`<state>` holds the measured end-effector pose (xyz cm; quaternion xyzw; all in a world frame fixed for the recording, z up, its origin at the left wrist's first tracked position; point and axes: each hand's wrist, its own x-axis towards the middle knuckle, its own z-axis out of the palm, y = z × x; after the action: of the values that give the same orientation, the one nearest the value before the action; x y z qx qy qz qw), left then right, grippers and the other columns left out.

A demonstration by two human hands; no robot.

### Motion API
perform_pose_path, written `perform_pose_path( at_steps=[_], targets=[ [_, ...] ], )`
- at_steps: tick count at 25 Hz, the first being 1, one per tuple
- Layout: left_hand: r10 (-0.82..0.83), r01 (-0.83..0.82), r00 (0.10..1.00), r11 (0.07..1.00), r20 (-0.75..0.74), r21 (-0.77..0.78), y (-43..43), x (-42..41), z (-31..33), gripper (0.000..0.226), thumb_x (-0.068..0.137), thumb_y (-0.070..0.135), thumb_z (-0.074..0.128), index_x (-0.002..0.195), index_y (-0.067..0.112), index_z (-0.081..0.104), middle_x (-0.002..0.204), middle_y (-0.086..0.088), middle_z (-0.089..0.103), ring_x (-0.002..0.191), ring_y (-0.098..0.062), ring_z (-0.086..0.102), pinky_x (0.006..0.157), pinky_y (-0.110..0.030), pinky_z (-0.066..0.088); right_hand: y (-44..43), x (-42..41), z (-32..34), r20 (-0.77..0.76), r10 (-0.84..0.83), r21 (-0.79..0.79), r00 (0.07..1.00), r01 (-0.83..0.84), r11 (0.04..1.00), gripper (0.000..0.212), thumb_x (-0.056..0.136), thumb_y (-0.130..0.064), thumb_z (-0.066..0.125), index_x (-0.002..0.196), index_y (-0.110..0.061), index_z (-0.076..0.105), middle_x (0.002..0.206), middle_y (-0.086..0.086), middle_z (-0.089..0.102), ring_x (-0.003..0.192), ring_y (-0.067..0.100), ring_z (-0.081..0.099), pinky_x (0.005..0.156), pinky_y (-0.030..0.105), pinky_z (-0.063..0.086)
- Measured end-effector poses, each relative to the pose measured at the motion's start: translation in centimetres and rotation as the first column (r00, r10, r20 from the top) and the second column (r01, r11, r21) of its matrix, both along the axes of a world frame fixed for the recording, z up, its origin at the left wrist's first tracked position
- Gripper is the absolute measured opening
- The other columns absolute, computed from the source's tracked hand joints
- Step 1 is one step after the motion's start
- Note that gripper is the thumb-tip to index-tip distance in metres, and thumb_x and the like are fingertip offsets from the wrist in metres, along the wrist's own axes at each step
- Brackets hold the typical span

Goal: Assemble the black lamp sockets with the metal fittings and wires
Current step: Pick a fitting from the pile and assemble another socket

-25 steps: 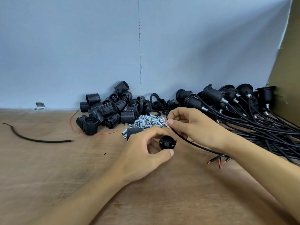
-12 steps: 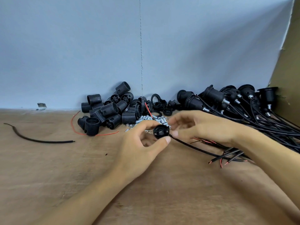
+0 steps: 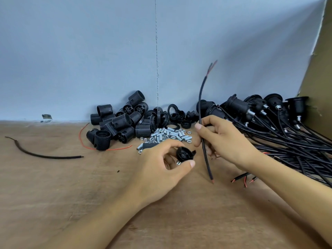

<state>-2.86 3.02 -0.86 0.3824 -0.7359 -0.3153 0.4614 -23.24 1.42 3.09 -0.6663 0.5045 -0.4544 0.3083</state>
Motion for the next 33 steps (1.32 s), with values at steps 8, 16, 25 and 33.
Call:
perform_pose_path(
  at_steps=[8, 16, 25, 33],
  targets=[
    [0.011, -0.014, 0.993, 1.000, 0.119, 0.027, -0.30, 0.10, -0.25, 0.026, 0.075, 0.029, 0.084, 0.092, 0.033, 0.066, 0.080, 0.016, 0.070, 0.054, -0.002, 0.052, 0.056, -0.014, 0.044, -0.06, 0.66, -0.15, 0.402, -0.060, -0.044, 0.914, 0.085, 0.995, 0.021, 0.104, -0.024, 0.052, 0.108, -0.004, 0.052, 0.074, 0.006, 0.069, 0.051, 0.019, 0.057, 0.047, 0.030, 0.051],
    [0.007, -0.016, 0.988, 0.998, 0.155, 0.057, -0.36, 0.12, -0.24, 0.034, 0.075, 0.031, 0.088, 0.096, 0.030, 0.061, 0.076, 0.015, 0.072, 0.056, -0.002, 0.049, 0.058, -0.013, 0.042, 0.08, 0.98, -0.38, 0.384, -0.040, -0.177, 0.923, 0.116, 0.977, 0.013, 0.105, -0.024, 0.047, 0.103, -0.011, 0.049, 0.076, 0.005, 0.070, 0.056, 0.022, 0.064, 0.053, 0.028, 0.055],
    [0.033, -0.043, 0.987, 0.997, 0.159, 0.057, -0.19, -0.04, 0.07, 0.032, 0.075, 0.035, 0.087, 0.095, 0.029, 0.063, 0.074, 0.012, 0.072, 0.055, 0.001, 0.051, 0.057, -0.011, 0.042, 0.66, 1.22, 0.24, 0.340, 0.000, -0.302, 0.940, 0.110, 0.947, 0.010, 0.106, -0.024, 0.047, 0.101, -0.016, 0.051, 0.076, 0.008, 0.067, 0.055, 0.025, 0.064, 0.053, 0.034, 0.056],
    [0.041, -0.054, 0.987, 0.995, 0.154, 0.085, -0.03, 0.00, 0.33, 0.032, 0.076, 0.038, 0.086, 0.097, 0.030, 0.064, 0.074, 0.015, 0.072, 0.059, 0.001, 0.053, 0.064, -0.016, 0.047, 0.83, 1.15, 0.21, 0.321, -0.011, -0.301, 0.947, 0.113, 0.947, 0.010, 0.105, -0.025, 0.048, 0.102, -0.016, 0.051, 0.077, 0.008, 0.068, 0.057, 0.026, 0.065, 0.055, 0.038, 0.058]
  ],
)
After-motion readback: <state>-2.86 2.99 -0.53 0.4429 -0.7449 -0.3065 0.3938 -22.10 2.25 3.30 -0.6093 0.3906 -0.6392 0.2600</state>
